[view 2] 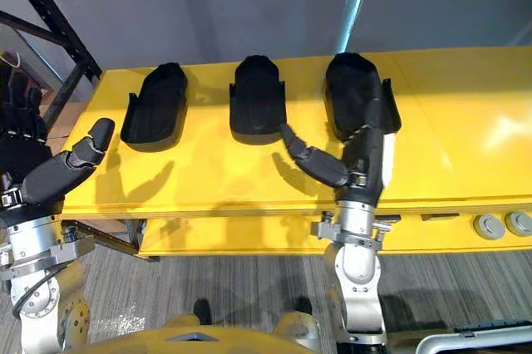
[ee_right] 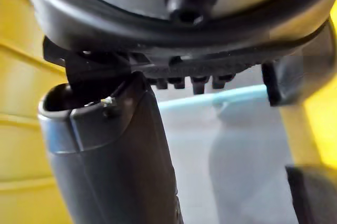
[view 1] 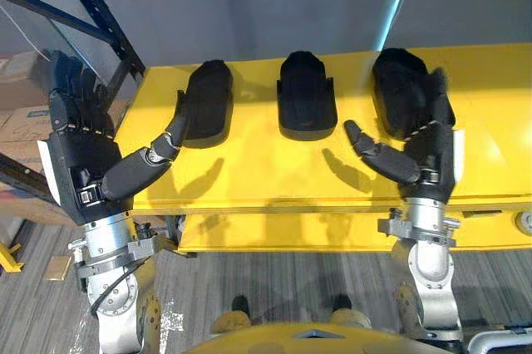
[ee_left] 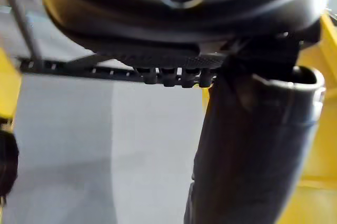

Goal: Walk over and take three plastic housings, then place them on the shelf

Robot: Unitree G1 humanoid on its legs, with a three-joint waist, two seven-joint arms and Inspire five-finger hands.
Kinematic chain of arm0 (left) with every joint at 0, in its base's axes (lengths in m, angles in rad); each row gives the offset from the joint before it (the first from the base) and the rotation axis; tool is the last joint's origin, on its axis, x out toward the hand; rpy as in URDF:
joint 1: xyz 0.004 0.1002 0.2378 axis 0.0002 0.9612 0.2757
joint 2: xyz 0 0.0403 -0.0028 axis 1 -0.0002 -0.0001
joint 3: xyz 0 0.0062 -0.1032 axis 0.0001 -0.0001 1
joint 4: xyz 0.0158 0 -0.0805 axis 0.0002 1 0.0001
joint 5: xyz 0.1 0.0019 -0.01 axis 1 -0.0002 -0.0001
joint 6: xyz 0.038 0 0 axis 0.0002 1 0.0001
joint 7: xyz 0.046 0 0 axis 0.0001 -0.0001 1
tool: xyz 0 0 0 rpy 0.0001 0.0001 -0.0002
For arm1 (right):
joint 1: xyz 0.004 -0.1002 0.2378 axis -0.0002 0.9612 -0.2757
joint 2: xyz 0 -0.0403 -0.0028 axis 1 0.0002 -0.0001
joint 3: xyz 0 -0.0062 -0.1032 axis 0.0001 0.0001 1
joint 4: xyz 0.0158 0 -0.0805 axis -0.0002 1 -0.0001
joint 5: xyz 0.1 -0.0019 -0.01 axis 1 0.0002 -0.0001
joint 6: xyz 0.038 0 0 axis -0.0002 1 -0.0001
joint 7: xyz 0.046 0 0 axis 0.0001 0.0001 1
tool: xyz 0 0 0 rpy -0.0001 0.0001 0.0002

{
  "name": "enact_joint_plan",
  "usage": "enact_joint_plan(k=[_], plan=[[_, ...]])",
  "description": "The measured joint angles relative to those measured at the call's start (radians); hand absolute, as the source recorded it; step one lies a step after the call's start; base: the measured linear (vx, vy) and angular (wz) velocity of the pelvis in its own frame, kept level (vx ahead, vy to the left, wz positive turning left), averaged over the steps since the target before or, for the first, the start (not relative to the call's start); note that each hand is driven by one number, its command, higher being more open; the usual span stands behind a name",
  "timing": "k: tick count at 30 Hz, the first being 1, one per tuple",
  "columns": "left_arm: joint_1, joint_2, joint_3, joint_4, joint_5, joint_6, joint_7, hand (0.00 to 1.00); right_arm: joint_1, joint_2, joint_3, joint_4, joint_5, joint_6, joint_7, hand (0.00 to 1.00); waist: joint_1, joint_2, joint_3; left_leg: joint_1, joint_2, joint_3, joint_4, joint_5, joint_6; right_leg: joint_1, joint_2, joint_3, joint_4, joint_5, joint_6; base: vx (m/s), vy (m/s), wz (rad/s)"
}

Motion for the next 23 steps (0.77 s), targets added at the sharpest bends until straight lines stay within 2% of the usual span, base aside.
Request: enact_joint_plan(k=[2, 4, 5, 6, 7, 9, 11, 14, 18, 20, 23], plan=[[0.027, 0.014, 0.032, 0.0, 0.088, 0.001, 0.075, 1.0, 0.0, -0.003, -0.105, 0.0, -0.059, -0.014, -0.074, 1.0, 0.0, -0.007, -0.02, -0.001, -0.001, -0.013, -0.022, 0.011, 0.004, 0.005, 0.002, -0.016, -0.014, 0.0, 0.001, -0.01, -0.01, 0.23], [0.045, 0.02, 0.077, 0.001, 0.17, 0.0, 0.219, 1.0, -0.003, -0.008, -0.241, 0.006, -0.097, -0.024, -0.174, 1.0, 0.001, -0.017, -0.028, -0.001, 0.001, -0.021, -0.04, 0.024, 0.002, 0.008, 0.006, -0.028, -0.019, 0.001, 0.002, 0.0, -0.014, 0.14], [0.046, 0.017, 0.09, 0.005, 0.218, 0.0, 0.33, 1.0, -0.002, -0.007, -0.291, 0.019, -0.08, -0.043, -0.215, 1.0, 0.001, -0.022, -0.031, -0.001, 0.002, -0.022, -0.042, 0.026, 0.001, 0.008, 0.007, -0.029, -0.021, 0.001, 0.002, 0.0, -0.013, 0.06], [0.046, 0.015, 0.096, 0.01, 0.241, -0.001, 0.383, 1.0, 0.001, -0.005, -0.313, 0.03, -0.061, -0.058, -0.23, 1.0, 0.0, -0.024, -0.034, -0.002, 0.001, -0.022, -0.042, 0.027, -0.001, 0.008, 0.007, -0.029, -0.022, 0.002, 0.002, 0.0, 0.0, 0.0], [0.044, 0.005, 0.115, 0.035, 0.316, 0.0, 0.491, 1.0, 0.008, 0.002, -0.351, 0.066, 0.003, -0.1, -0.241, 1.0, -0.003, -0.028, -0.045, -0.003, 0.001, -0.021, -0.043, 0.027, -0.001, 0.008, 0.007, -0.029, -0.024, 0.002, 0.002, 0.0, 0.0, 0.0], [0.042, -0.014, 0.136, 0.091, 0.423, 0.002, 0.637, 1.0, 0.018, 0.014, -0.392, 0.132, 0.071, -0.142, -0.255, 1.0, -0.007, -0.034, -0.06, -0.003, 0.001, -0.021, -0.043, 0.027, -0.001, 0.009, 0.007, -0.029, -0.028, 0.002, 0.002, 0.02, -0.003, 0.0], [0.05, -0.059, 0.179, 0.183, 0.483, 0.003, 0.814, 1.0, 0.04, 0.057, -0.454, 0.247, 0.121, -0.151, -0.284, 1.0, -0.022, -0.039, -0.068, -0.002, 0.002, -0.021, -0.043, 0.027, -0.002, 0.011, 0.008, -0.03, -0.029, 0.002, 0.002, 0.02, -0.004, 0.01], [0.064, -0.117, 0.23, 0.311, 0.487, 0.001, 0.933, 1.0, 0.112, 0.125, -0.487, 0.366, 0.194, -0.138, -0.291, 1.0, -0.024, -0.038, -0.069, 0.002, 0.003, -0.018, -0.043, 0.025, -0.004, 0.016, 0.009, -0.03, -0.028, 0.002, 0.002, 0.0, 0.0, 0.0], [0.098, -0.131, 0.214, 0.534, 0.402, -0.001, 0.904, 1.0, 0.154, 0.179, -0.443, 0.536, 0.236, -0.09, -0.275, 1.0, -0.023, -0.047, -0.076, 0.042, 0.014, 0.039, -0.046, -0.004, -0.005, 0.037, 0.01, -0.02, -0.027, -0.001, 0.001, -0.01, -0.002, -0.19], [0.08, -0.134, 0.188, 0.713, 0.292, -0.001, 0.838, 1.0, 0.151, 0.189, -0.404, 0.679, 0.237, -0.047, -0.264, 1.0, -0.021, -0.053, -0.08, 0.051, 0.032, 0.12, -0.038, -0.002, -0.003, 0.047, 0.009, -0.022, -0.028, -0.008, 0.006, -0.02, 0.0, -0.01], [0.052, -0.14, 0.171, 0.892, 0.14, 0.0, 0.743, 1.0, 0.138, 0.185, -0.357, 0.813, 0.268, -0.004, -0.206, 1.0, -0.009, -0.061, -0.083, 0.055, 0.034, 0.13, -0.041, 0.003, -0.005, 0.047, 0.009, -0.022, -0.028, -0.011, 0.002, 0.0, 0.0, 0.0]])
